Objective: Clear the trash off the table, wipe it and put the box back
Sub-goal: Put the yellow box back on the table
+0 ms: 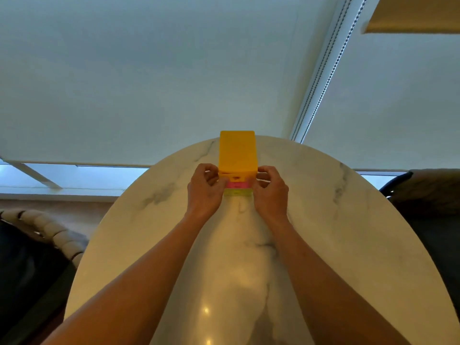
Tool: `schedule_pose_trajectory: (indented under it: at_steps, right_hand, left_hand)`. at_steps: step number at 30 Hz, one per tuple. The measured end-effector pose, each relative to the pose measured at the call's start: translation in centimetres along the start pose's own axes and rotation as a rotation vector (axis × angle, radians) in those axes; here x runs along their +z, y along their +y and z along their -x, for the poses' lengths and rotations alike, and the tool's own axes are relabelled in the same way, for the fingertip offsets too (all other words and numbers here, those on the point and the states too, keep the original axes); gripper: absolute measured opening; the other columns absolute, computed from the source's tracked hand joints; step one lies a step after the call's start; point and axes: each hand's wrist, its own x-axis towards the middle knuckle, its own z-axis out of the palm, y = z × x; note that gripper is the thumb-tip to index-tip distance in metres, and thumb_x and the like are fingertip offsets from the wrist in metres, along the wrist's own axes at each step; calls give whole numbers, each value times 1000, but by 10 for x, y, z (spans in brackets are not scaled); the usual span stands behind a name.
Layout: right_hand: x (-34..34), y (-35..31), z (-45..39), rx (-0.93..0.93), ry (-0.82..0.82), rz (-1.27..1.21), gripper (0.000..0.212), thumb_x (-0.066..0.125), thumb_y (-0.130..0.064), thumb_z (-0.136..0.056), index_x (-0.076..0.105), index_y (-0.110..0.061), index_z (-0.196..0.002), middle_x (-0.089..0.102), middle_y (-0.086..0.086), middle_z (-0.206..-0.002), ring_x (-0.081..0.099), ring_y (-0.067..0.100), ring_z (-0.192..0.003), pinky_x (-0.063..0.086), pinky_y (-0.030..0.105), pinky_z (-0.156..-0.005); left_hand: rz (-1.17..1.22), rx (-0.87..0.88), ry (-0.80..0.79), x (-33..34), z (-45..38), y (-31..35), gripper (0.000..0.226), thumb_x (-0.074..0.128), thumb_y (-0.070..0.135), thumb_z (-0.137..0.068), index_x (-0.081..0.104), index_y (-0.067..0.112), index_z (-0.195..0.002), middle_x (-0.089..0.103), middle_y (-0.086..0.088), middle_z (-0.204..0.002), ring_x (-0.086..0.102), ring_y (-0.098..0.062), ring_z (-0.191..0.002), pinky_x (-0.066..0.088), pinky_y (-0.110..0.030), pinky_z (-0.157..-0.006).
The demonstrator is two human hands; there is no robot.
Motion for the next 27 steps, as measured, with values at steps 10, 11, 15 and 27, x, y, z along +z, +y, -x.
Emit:
schedule_pose_trajectory:
  at_steps: [10, 11, 15, 27]
  right_hand:
    - [24, 10, -39, -36, -80, -63, 46, 55, -6, -84, 55, -14, -130, 63, 2, -122, 62, 13, -107, 53, 32, -93]
    - [26, 10, -41, -35, -106, -62, 52, 54, -10, -82, 52, -16, -133, 61, 2, -126, 60, 14, -112, 51, 37, -96]
    - [30, 11, -46, -31, -176, -40, 66, 50, -15, -78, 41, -18, -143, 54, 2, -136, 53, 15, -123, 46, 38, -103]
    - [21, 10, -58, -43, -378, 87, 78, 57, -8, -88, 16, -22, -152, 30, 1, -154, 32, 16, -138, 25, 15, -100]
  left_hand:
    - [118, -163, 163, 39, -52, 26, 38, 69, 38, -85, 55, 18, -114, 65, -1, -111, 63, -12, -97, 52, -27, -81]
    - [102, -165, 176, 40, -56, 26, 37, 69, 36, -85, 55, 19, -114, 64, -1, -111, 63, -13, -96, 52, -27, -82]
    - [62, -148, 202, 42, -67, 28, 28, 69, 33, -86, 54, 22, -108, 63, 2, -105, 61, -11, -91, 49, -26, -78]
    - [55, -200, 218, 43, -79, 33, 35, 68, 34, -86, 54, 20, -116, 62, -1, -112, 59, -13, -95, 47, -27, -79]
